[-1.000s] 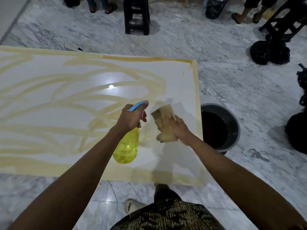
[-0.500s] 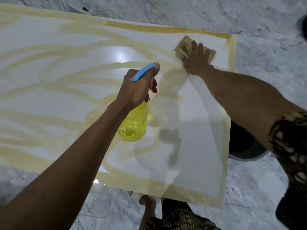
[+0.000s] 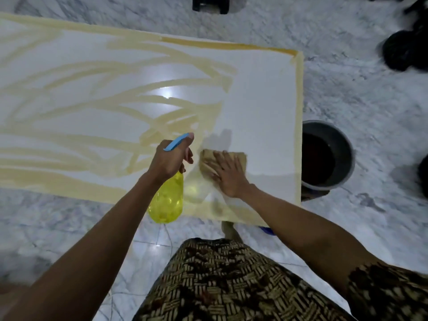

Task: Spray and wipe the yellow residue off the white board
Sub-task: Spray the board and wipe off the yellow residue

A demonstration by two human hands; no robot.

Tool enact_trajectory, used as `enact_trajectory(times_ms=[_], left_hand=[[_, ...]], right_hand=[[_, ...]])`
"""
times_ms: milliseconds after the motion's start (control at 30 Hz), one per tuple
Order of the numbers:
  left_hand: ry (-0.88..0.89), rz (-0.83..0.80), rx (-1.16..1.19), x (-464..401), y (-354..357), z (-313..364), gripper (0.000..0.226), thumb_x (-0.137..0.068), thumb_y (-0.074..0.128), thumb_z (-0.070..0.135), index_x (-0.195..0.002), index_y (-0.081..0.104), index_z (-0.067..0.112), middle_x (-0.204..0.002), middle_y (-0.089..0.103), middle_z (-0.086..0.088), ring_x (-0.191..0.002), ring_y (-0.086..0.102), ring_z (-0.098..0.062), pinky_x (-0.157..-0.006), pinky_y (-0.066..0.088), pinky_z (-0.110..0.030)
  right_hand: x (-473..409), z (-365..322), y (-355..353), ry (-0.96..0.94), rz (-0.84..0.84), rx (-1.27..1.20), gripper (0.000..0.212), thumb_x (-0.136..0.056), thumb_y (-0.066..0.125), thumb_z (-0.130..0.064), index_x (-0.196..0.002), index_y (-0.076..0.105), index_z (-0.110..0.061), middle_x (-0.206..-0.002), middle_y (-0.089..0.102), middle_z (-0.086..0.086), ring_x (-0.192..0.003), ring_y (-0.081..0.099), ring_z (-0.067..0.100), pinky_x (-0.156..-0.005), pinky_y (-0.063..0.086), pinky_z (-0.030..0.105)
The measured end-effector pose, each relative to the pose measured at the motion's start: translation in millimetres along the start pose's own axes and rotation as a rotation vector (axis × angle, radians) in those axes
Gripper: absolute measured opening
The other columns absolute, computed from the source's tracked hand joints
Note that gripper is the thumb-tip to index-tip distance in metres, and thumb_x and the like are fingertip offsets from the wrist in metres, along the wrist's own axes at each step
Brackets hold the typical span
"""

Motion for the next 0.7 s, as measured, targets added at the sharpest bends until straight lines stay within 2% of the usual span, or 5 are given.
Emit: enact_trajectory(times_ms=[100, 200, 367, 433, 700], left_hand=[[-0.01, -0.024, -0.002, 32, -10, -22, 0.073, -0.103, 0.061, 0.054, -0.073, 0.067, -0.012, -0.073, 0.074, -0.017, -0.055, 0.063, -0.035, -0.059, 0.053, -0.038], [0.013, -0.02, 0.011, 44, -20, -18, 0.072, -0.103, 0.06, 0.053, -0.075, 0.067, -0.013, -0.073, 0.075, -0.017, -0.051, 0.06, -0.03, -0.059, 0.053, -0.037], [0.071, -0.02, 0.039, 20, -29, 20, 0.07, -0.103, 0.061, 0.051, -0.081, 0.068, -0.015, -0.073, 0.074, -0.018, -0.054, 0.06, -0.029, -0.056, 0.053, -0.035], [0.095, -0.028, 0.032, -1, -30, 38, 0.069, -0.103, 0.061, 0.05, -0.082, 0.069, -0.015, -0.074, 0.073, -0.017, -0.053, 0.06, -0.026, -0.053, 0.053, -0.033], [0.159, -0.006, 0.001, -126, -42, 100, 0.066, -0.105, 0.059, 0.051, -0.08, 0.071, -0.009, -0.078, 0.076, -0.02, -0.045, 0.058, -0.02, -0.053, 0.053, -0.033]], right_hand=[[37, -48, 25, 0.021, -0.139, -0.131, 0.054, -0.106, 0.02, -0.048, -0.157, 0.023, -0.031, -0.168, 0.01, 0.001, -0.154, 0.0, 0.025, -0.121, -0.003, 0.049], [61, -83, 3, 0.076, -0.236, -0.468, 0.043, -0.109, 0.028, -0.04, -0.145, 0.042, -0.021, -0.141, 0.053, 0.001, -0.128, 0.048, 0.016, -0.107, 0.029, 0.032], [22, -36, -91, 0.284, 0.013, -0.837, 0.048, -0.101, 0.056, -0.035, -0.142, 0.047, -0.011, -0.129, 0.055, 0.002, -0.122, 0.055, 0.026, -0.084, 0.047, 0.009], [-7, 11, -131, 0.41, 0.197, -1.022, 0.054, -0.1, 0.048, -0.052, -0.134, 0.058, -0.011, -0.125, 0.066, 0.009, -0.11, 0.065, 0.029, -0.083, 0.059, 0.028], [-155, 147, -305, 0.423, 0.564, -0.509, 0.062, -0.102, 0.033, -0.054, -0.135, 0.052, -0.005, -0.128, 0.063, 0.022, -0.115, 0.059, 0.036, -0.086, 0.041, 0.034]])
Point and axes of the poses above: each hand's wrist, its own x-axis away from the middle knuckle, its own y-axis out of the palm, z = x × y, the point moved 10 cm from there along -x, towards the middle knuckle
